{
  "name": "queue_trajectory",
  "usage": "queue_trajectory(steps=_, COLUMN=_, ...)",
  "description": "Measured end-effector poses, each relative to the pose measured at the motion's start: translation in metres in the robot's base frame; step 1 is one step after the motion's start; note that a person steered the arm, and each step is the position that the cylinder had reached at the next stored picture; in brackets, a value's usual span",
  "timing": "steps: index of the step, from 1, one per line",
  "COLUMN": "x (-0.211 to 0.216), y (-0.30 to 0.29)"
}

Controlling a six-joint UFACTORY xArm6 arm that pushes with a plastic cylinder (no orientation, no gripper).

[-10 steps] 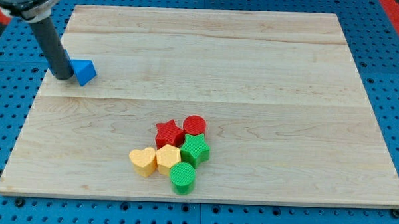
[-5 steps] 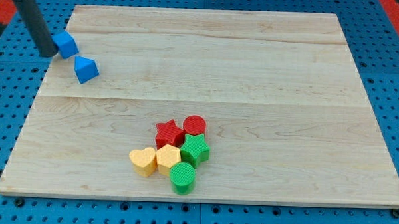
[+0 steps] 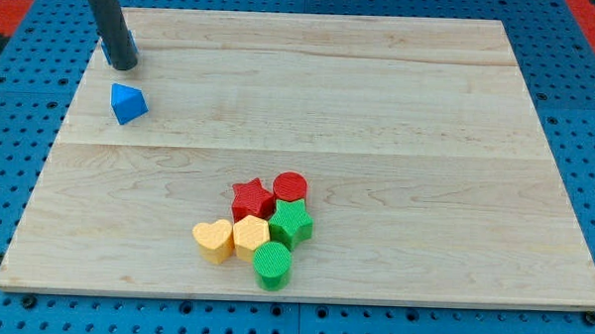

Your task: Move the blue cube parallel to the top of the blue triangle

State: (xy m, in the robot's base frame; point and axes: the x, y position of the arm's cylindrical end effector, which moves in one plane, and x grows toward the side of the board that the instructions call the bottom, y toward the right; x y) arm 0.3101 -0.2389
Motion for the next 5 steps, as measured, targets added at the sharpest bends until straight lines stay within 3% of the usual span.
queue_trajectory(steps=1, x=-0.001, y=-0.038)
queue_trajectory(steps=3, x=-0.035, y=-0.012)
queue_trajectory(steps=5, x=-0.035, y=0.006)
